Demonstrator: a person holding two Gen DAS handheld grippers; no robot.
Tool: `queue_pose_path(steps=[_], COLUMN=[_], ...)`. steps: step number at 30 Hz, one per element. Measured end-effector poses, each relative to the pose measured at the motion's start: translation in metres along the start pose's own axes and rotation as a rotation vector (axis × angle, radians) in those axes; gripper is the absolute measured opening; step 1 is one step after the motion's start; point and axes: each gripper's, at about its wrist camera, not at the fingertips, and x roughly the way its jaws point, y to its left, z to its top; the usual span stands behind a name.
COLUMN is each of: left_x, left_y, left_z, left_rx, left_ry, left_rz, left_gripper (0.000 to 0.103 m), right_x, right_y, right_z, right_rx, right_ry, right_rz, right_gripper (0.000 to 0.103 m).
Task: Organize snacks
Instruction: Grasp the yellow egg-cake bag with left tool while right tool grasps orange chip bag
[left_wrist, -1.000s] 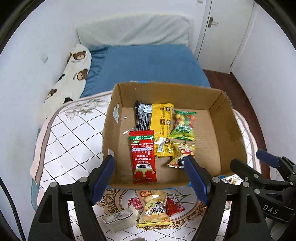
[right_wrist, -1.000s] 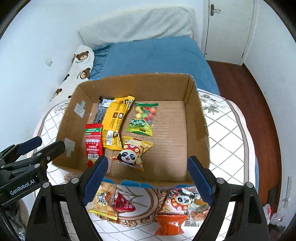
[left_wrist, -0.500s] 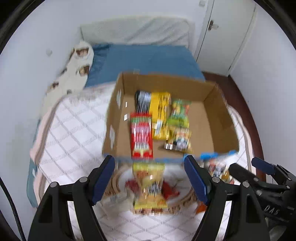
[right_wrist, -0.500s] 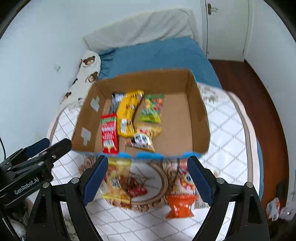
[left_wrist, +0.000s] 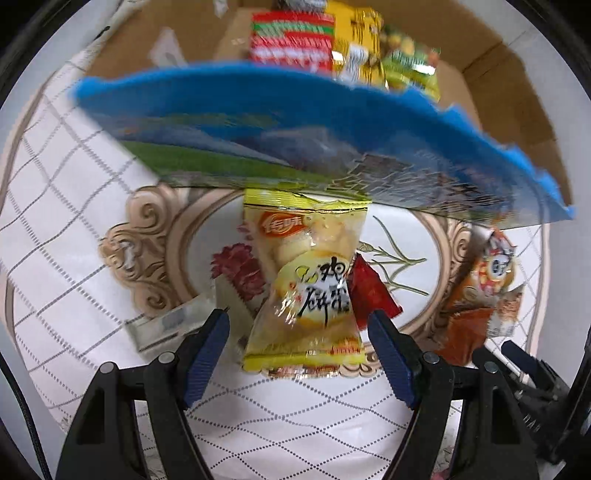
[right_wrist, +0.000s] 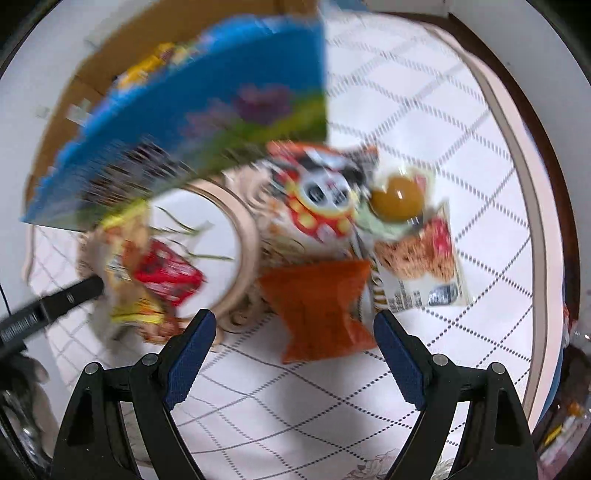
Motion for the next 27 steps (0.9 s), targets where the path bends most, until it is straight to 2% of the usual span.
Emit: queue_pose_path(steps=[5, 6, 7, 8, 9, 11, 12, 16, 20, 23, 27], left_x=[0.027, 0.029, 0.031, 0.032, 0.034, 0.032, 0.032, 0.025, 0.027, 0.041, 0.074], left_y=[-0.015, -0.016, -0.019, -0.020, -0.020, -0.019, -0.018, -0.012, -0.005, -0.002, -0.004], left_z=[0.010, 0.010, 0.010, 0.009, 0.007, 0.003, -0.002, -0.032, -0.085, -0.118, -0.130], left_rx=[0.045, 0.054, 0.066, 0.073, 0.076, 0.081, 0.081, 0.069, 0.067, 0.065, 0.048], left_ry=[0.019, 0.009, -0.011, -0.018, -0.021, -0.030, -0.033, -0.034, 0.004, 0.060, 0.125], left_rz=[0.061, 0.072, 0.085, 0.095, 0.097, 0.100, 0.101, 0.099, 0.081, 0.066, 0.058], left_gripper=[0.076, 0.072, 0.066, 0.049, 0.048, 0.046, 0.045, 0.045, 0.045, 0.045, 0.046], right_x=[0.034, 0.038, 0.044, 0.049, 0.052, 0.057, 0.057, 0.056, 0.055, 0.061, 0.076], right_y=[-0.007, -0.008, -0.009, -0.010, -0.010, -0.011, -0.012, -0.011, -0.004, 0.007, 0.017], right_z=[-0.006, -0.007, -0.008, -0.008, -0.009, -0.010, -0.011, -0.023, -0.047, -0.067, -0.080], right_rx=[0.004, 0.006, 0.008, 0.008, 0.008, 0.008, 0.004, -0.022, -0.060, -0.115, -0.172], right_ry=[0.058, 0.064, 0.069, 0.074, 0.077, 0.082, 0.078, 0.101, 0.176, 0.249, 0.303], right_rz=[-0.044, -0.051, -0.055, -0.060, -0.066, -0.076, -0.072, -0.047, 0.009, 0.027, 0.005], right_gripper=[0.089, 0.088, 0.082, 0.076, 0.065, 0.055, 0.046, 0.044, 0.043, 0.043, 0.043])
